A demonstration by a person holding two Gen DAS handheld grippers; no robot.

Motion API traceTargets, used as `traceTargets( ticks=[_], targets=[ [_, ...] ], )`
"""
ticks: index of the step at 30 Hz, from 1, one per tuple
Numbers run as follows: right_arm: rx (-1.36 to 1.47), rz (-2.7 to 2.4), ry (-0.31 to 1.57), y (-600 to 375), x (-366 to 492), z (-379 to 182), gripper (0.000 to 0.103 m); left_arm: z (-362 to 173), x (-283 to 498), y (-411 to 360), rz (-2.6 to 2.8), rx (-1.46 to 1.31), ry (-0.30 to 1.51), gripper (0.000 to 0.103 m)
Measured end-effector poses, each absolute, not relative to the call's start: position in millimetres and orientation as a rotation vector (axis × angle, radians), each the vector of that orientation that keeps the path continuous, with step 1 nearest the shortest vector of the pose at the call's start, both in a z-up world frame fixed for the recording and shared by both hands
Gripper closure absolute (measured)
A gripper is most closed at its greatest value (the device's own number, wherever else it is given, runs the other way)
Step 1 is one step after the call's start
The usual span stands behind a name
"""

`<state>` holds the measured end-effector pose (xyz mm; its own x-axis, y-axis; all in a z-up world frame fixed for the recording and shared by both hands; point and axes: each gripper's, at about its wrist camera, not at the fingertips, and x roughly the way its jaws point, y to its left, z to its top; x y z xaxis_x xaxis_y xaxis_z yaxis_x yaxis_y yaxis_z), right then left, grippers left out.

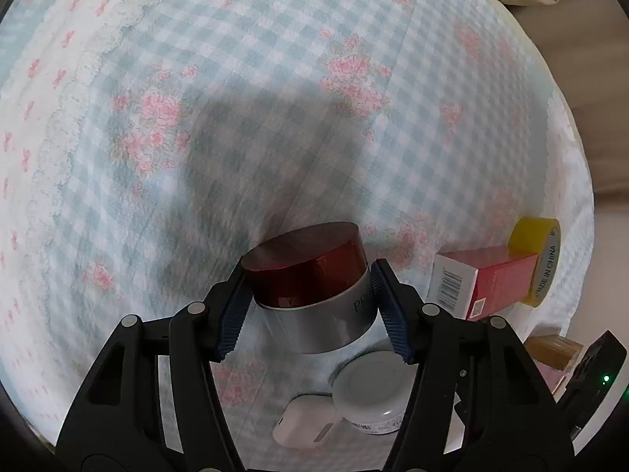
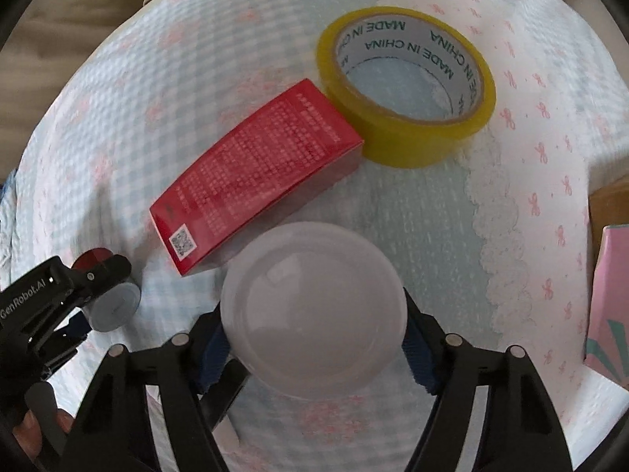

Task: Organize rigid objects
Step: 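Carry the silver tin and white jar with both tools over the box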

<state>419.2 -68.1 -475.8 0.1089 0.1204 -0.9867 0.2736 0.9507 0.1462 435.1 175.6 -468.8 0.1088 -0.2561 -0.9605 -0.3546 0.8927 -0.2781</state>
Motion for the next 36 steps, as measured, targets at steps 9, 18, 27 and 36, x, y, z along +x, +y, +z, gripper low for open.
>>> traceTargets(
  ticks=[9, 18, 27, 36],
  targets=[
    [0.342, -0.104, 1.44, -74.6, 409.6, -466.9, 0.033, -452.9, 426.8, 192.4, 0.05, -0.51, 1.448, 0.047],
    [0.351, -0.081, 1.378, -79.3, 392.9, -427.8, 0.034, -398.2, 398.5, 193.2, -0.003, -0.456, 1.387, 0.047],
    [0.345, -0.031, 1.319, -75.2, 366.0, -364.2, 0.034, -319.2, 356.9, 181.0, -0.062, -0.392, 1.301, 0.047],
    [0.346, 0.051, 1.245, -95.9, 316.4, -285.6, 0.034, -243.7, 299.3, 159.0, -0.152, -0.322, 1.219, 0.047]
  ],
)
